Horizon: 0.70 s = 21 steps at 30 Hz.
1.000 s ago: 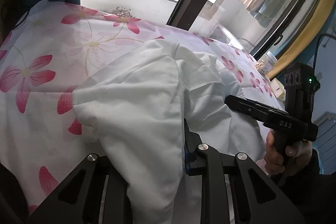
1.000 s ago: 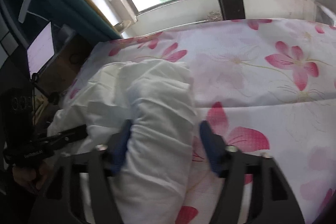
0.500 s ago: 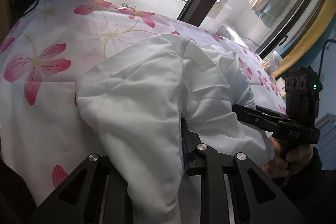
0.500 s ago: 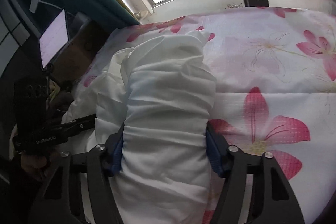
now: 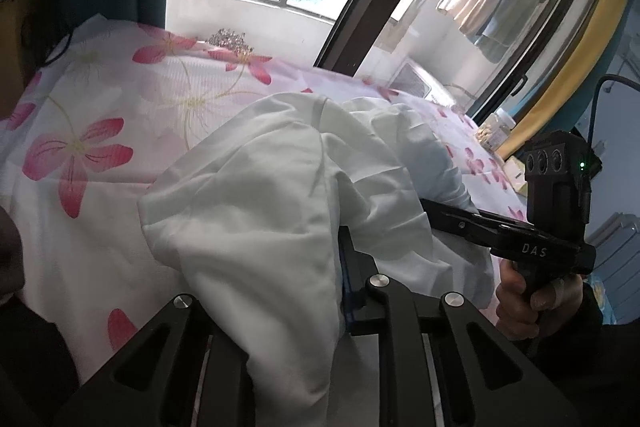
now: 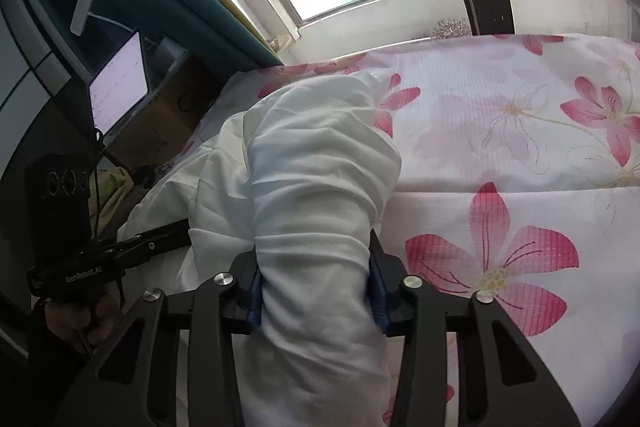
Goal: Fold large clothes
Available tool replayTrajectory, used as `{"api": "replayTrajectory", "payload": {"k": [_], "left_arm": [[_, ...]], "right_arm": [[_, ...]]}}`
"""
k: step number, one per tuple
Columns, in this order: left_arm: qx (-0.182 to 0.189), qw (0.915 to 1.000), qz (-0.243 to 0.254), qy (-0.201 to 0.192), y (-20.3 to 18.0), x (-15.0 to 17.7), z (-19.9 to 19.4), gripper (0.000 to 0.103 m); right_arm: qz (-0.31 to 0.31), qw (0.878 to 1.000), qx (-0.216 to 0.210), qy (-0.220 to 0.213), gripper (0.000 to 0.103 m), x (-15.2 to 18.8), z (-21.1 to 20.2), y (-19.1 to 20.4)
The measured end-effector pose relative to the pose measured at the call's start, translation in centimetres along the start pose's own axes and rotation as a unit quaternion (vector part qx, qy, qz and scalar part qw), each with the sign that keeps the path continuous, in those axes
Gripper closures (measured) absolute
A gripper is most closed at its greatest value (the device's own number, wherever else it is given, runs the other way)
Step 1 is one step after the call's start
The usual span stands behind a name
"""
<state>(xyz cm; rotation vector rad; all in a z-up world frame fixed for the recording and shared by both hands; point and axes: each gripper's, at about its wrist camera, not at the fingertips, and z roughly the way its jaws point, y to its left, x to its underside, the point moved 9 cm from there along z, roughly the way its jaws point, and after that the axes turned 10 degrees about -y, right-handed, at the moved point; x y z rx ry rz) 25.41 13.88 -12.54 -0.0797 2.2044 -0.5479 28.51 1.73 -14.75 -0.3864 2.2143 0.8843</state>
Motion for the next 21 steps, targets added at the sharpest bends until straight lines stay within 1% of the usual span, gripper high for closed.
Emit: {"api": "replayTrajectory", "payload": {"k": [1,3,7,9,15,21], "left_arm": [[0.000,1.0000,0.001,-0.003,-0.2,-0.1,-0.4,0.085],[-0.001,1.0000,0.004,-0.009,-0.4,-0.3,-0.9,0.085],[-0.003,0.9998,0.013,-0.017,-1.0,-0.6,-2.1,0.085],[-0.005,0.9996,0.017,-0.022,-1.2,-0.8,-2.8,0.085],[-0.007,0.9990,0.028,-0.035,-2.0,-1.5,-4.5,0.085],[-0.007,0.9984,0.035,-0.044,-2.8,-1.4,-6.4,0.085]], "right_arm": [[-0.001,1.000,0.000,-0.004,0.064,-0.2,-0.3,0.2],[-0.005,1.000,0.005,-0.014,0.071,-0.5,-0.9,0.4],[-0.007,1.000,0.004,-0.023,0.077,-0.8,-2.0,0.9],[-0.008,1.000,0.006,-0.027,0.089,-0.9,-2.4,1.2],[-0.018,0.999,0.005,-0.042,0.092,-1.1,-3.8,2.7],[-0.024,0.998,0.001,-0.058,0.092,-1.3,-5.7,3.9]]}}
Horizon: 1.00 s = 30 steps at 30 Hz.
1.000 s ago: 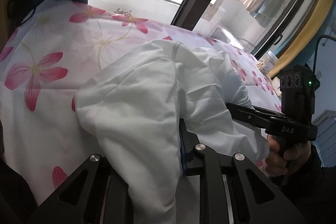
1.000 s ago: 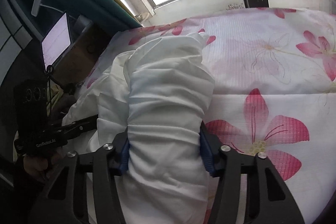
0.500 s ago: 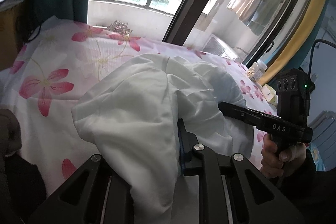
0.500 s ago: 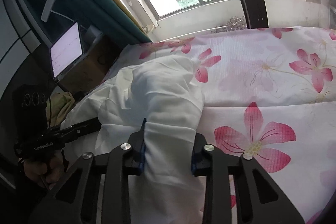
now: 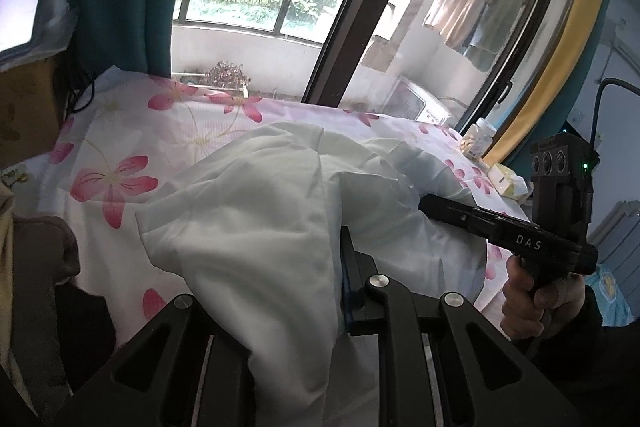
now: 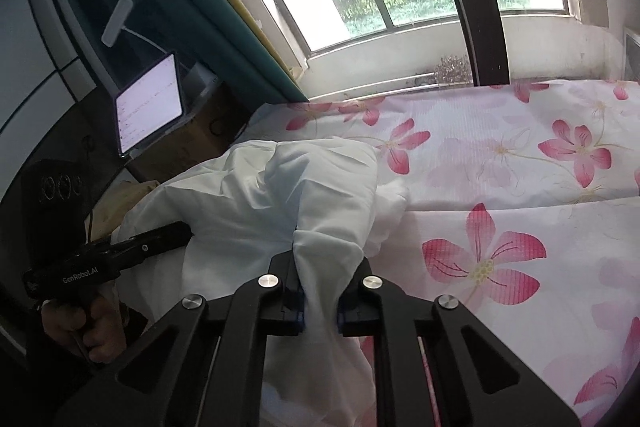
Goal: Fold large clothes
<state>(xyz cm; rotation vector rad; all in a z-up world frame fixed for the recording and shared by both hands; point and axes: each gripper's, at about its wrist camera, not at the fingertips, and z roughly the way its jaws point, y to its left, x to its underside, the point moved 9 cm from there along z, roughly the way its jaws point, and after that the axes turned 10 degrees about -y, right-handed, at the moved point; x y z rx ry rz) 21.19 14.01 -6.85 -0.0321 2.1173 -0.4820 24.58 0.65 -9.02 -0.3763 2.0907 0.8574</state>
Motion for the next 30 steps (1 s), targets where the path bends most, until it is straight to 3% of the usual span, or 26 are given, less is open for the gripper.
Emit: {"api": "replayTrajectory", "payload": {"k": [14,30], "left_arm": [[-0.006,0.9993,0.026,-0.028,-1.1,-0.3,-5.3,0.085],[-0.022,0.9993,0.016,-0.027,1.2,2.0,-10.3,0.085]], "right_arm": [[-0.019,0.999,-0.017,-0.027,0.092,0.0,-3.3,3.8],[-0.026,0.999,-0.044,-0.014,0.092,3.1,-4.3,8.8]]}}
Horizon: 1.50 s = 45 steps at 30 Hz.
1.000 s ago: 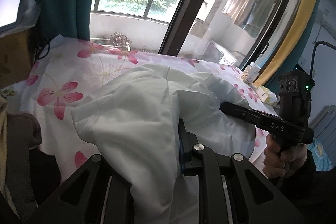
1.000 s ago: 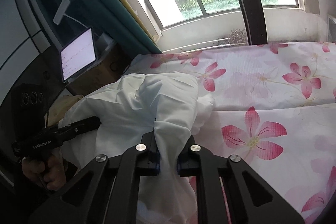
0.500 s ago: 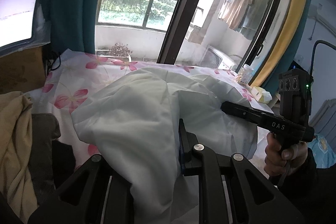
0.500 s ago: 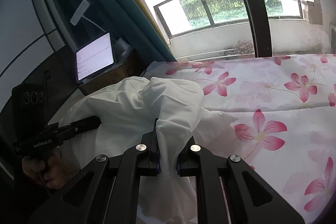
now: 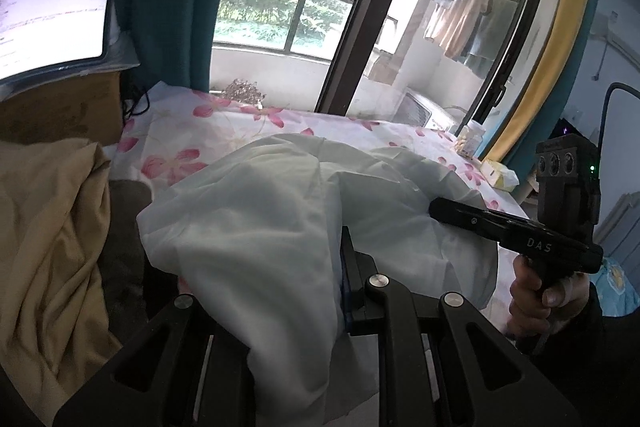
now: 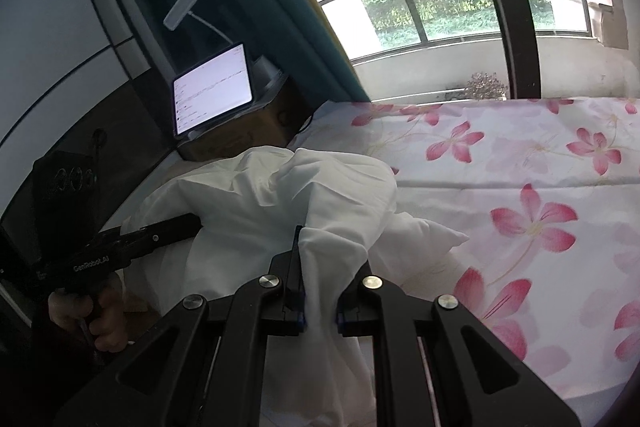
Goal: Fold large clothes
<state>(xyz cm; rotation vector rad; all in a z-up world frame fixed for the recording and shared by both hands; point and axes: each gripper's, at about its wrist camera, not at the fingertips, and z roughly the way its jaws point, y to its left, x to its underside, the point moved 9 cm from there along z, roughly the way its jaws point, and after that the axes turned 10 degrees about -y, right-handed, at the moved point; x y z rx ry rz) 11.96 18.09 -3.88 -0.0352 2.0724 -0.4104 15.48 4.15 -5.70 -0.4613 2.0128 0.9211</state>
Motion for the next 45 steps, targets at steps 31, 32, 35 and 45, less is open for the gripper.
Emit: {"api": "replayTrajectory", "payload": {"k": [31,32,35,45], "left_arm": [[-0.015,0.9858,-0.078,0.148,2.5,10.3,1.9,0.057],[-0.017,0.9865,-0.073,0.145,2.3,10.0,1.4,0.057],[-0.020,0.9873,-0.069,0.142,2.1,9.3,0.4,0.053],[-0.019,0.9919,-0.074,0.101,2.5,6.5,-2.0,0.051]], "right_arm": [[0.063,0.993,0.072,0.066,0.048,8.8,-1.0,-5.5],[0.065,0.993,0.076,0.064,0.047,8.7,-1.3,-5.7],[0.071,0.992,0.088,0.061,0.044,8.7,-2.2,-6.5],[0.057,0.993,0.098,0.045,0.039,5.4,-4.9,-6.6]]}}
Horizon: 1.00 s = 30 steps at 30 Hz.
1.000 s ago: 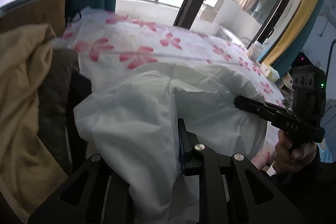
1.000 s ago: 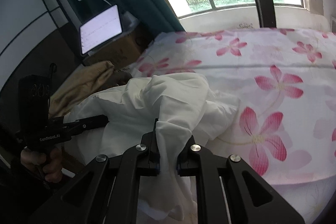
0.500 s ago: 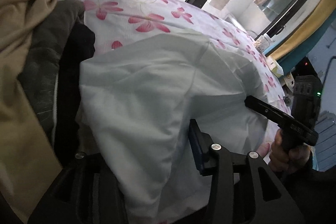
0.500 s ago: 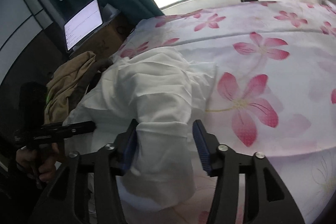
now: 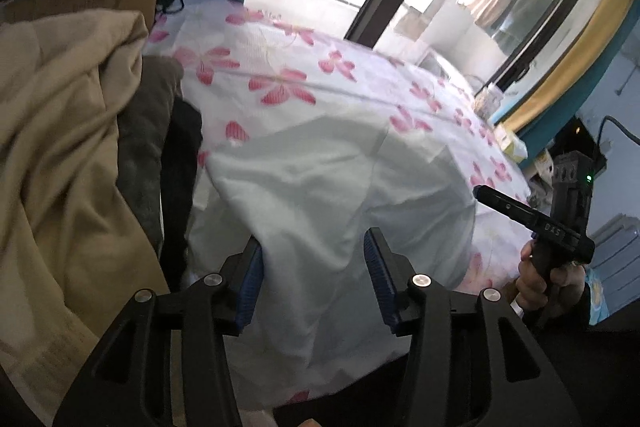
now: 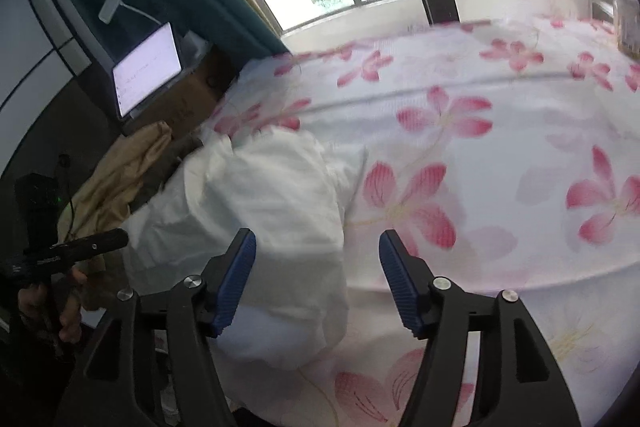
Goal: Fold large clothes
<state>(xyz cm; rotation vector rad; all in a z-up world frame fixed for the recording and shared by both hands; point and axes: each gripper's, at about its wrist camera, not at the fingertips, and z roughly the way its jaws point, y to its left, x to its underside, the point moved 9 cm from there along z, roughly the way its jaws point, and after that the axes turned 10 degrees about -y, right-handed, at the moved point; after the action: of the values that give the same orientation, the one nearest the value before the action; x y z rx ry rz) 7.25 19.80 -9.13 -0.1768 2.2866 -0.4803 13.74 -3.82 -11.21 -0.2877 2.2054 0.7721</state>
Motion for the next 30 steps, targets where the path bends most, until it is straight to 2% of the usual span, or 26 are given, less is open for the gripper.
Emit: {"api": "replayTrajectory", "payload": {"k": [2,6,13,15,22,27,30], "left_arm": [[0.001,1.0000,0.004,-0.009,-0.1,-0.8,0.4,0.051],[-0.008,1.0000,-0.002,0.002,0.8,-1.3,2.6,0.050],[-0.030,0.9992,-0.019,0.019,3.4,-1.5,5.7,0.051],[-0.031,0.9992,-0.019,0.019,3.7,-1.6,6.3,0.051],[-0.067,0.9973,0.003,0.032,4.7,-2.1,8.4,0.051],[-0.074,0.9970,-0.001,0.023,4.9,-3.0,8.8,0.051],[-0.075,0.9972,-0.002,0.004,4.8,-3.9,8.0,0.051]], "right_arm": [[-0.011,1.000,-0.001,-0.018,0.038,-1.7,-0.1,0.4],[-0.031,0.999,0.000,-0.031,0.038,-3.7,1.6,0.8],[-0.054,0.998,0.008,0.007,0.038,-2.3,5.8,1.1],[-0.056,0.998,0.014,0.009,0.038,-2.1,6.6,0.7],[-0.051,0.998,0.045,0.003,0.038,-2.5,8.8,-1.0],[-0.041,0.998,0.055,0.005,0.038,-2.9,9.5,-1.6],[-0.038,0.997,0.060,0.001,0.038,-3.1,9.3,-1.8]]}}
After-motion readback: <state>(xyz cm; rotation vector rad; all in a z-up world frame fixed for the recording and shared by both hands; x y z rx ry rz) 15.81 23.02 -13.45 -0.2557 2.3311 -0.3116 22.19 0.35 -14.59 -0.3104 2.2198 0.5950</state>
